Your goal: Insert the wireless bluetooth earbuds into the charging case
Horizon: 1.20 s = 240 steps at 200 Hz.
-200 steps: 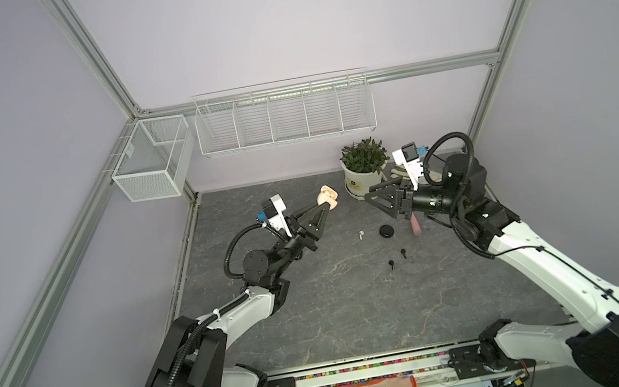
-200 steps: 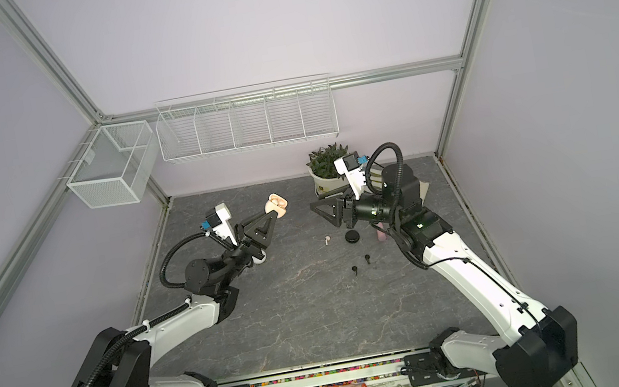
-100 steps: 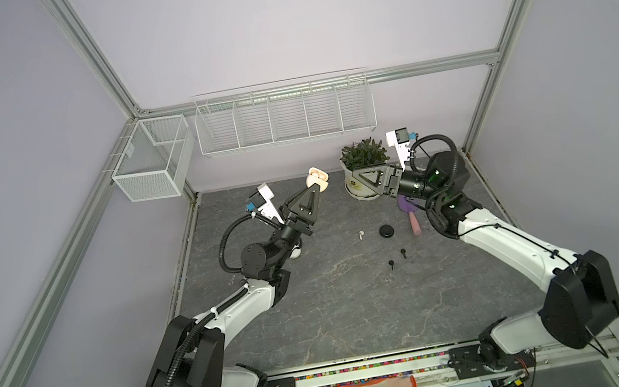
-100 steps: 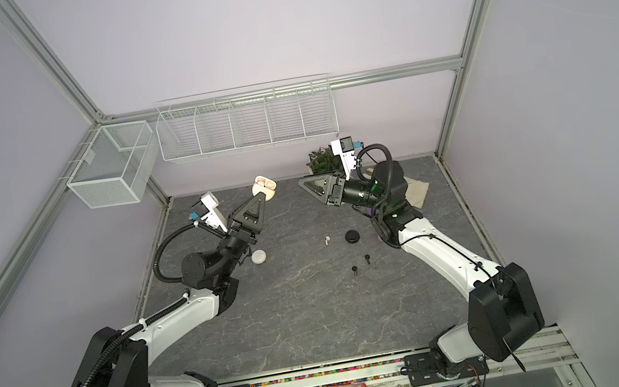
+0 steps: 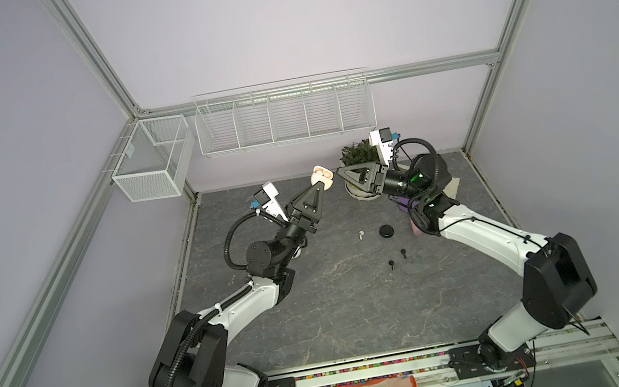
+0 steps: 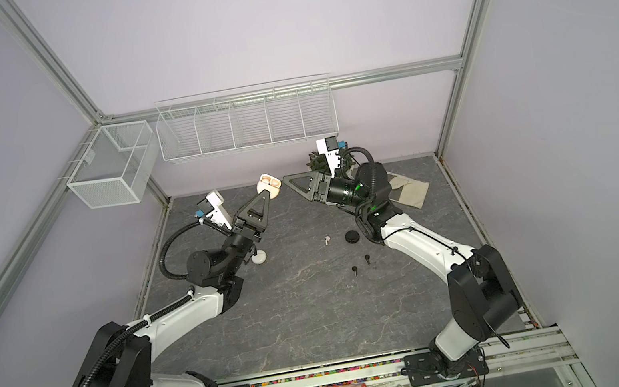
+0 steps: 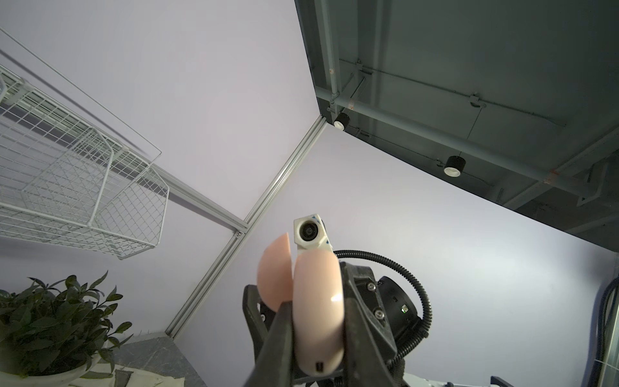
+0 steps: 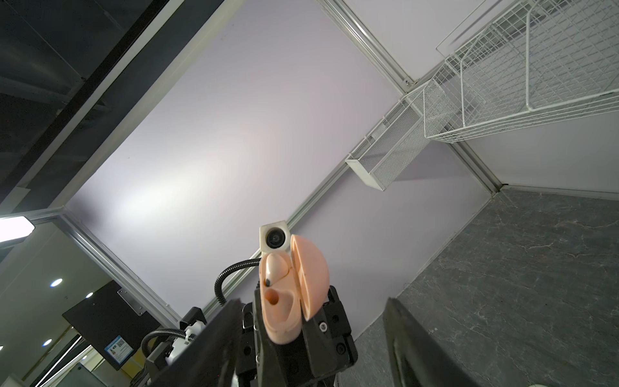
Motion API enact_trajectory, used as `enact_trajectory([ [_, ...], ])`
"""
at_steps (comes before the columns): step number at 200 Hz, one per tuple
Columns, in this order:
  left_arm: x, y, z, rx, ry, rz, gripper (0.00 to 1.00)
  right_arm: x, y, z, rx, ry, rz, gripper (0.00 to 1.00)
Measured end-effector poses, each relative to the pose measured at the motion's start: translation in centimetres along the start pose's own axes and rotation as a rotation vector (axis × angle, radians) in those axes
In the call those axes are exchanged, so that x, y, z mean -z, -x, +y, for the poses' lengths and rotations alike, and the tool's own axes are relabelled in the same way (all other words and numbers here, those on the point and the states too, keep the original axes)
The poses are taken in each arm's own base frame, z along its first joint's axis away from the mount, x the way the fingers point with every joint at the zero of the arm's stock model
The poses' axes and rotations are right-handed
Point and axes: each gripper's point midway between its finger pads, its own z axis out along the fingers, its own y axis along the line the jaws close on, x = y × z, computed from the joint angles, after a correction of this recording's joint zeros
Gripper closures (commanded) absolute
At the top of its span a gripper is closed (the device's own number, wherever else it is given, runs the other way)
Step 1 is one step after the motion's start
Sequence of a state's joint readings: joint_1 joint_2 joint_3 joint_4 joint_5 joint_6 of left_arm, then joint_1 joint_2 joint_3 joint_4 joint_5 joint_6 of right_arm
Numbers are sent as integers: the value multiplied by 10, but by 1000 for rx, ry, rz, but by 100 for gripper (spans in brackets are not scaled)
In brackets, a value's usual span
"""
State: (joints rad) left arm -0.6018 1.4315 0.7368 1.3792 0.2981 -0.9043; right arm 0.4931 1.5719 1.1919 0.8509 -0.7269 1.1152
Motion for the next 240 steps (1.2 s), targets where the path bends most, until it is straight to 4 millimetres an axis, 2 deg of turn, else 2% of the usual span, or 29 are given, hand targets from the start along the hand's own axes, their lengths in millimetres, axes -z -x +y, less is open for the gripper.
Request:
enact_trajectory([
  [37, 0, 1, 1, 0, 5, -8, 100, -12, 2, -6, -29, 47, -3, 42],
  [75, 0, 2, 1, 0, 9, -11, 100, -18, -1, -10, -59, 70, 3, 46],
  [125, 2, 1, 3, 2, 16, -10, 100, -27, 0, 1, -60, 126, 11, 56],
  [184, 3, 2, 3, 1, 18, -15, 100, -32, -5, 2, -83, 143, 30, 57],
  [240, 4, 4, 1, -6, 19, -26, 100, -35, -8, 6, -102, 162, 44, 63],
])
